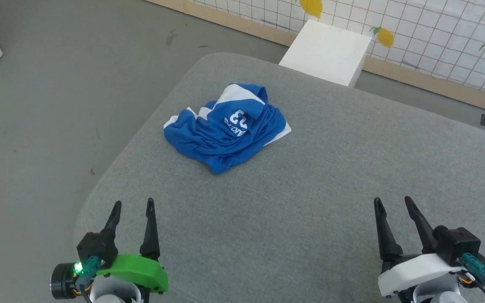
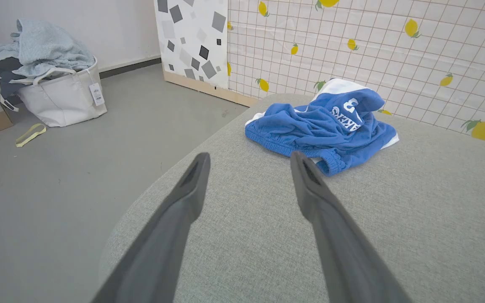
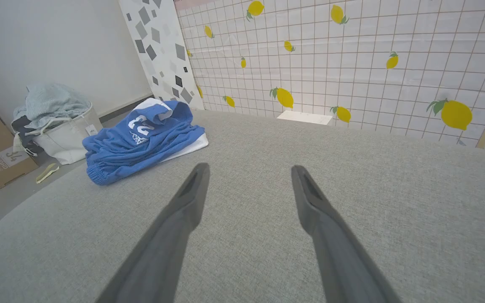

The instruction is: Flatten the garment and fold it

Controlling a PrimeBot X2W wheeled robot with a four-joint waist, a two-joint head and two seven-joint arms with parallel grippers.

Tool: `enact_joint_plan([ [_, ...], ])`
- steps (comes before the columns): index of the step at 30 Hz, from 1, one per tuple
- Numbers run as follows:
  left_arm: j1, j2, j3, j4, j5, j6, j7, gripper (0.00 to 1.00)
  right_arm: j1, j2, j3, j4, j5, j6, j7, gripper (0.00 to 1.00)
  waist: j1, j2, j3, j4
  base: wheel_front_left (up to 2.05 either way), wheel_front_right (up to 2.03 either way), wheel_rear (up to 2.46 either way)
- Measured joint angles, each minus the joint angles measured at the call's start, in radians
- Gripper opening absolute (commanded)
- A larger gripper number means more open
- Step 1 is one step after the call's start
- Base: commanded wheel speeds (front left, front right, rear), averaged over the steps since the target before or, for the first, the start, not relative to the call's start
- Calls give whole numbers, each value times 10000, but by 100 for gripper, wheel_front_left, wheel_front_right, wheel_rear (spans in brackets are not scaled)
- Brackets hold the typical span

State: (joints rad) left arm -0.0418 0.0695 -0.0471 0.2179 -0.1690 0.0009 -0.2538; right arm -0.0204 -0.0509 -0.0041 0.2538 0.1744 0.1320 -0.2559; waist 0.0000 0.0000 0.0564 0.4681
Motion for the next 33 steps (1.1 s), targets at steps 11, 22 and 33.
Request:
enact_joint_plan([
  [11, -1239, -2, 274, 107, -431, -366, -4, 100, -144, 0, 84, 19, -13, 0, -2, 100, 0, 0, 124, -255, 0, 0, 0],
  [22, -5789, 861, 412, 3749, -1674, -1104, 2184, 100, -980, 6, 217, -364, -545, 0, 215, 100, 0, 0, 1099, -1166, 0, 0, 0],
  [33, -8278, 1371, 211, 6619, -2314, -957, 6740, 100, -1187, 6, 38, -911, -802, 0, 470, 100, 2, 0, 2436, -2270, 0, 0, 0],
])
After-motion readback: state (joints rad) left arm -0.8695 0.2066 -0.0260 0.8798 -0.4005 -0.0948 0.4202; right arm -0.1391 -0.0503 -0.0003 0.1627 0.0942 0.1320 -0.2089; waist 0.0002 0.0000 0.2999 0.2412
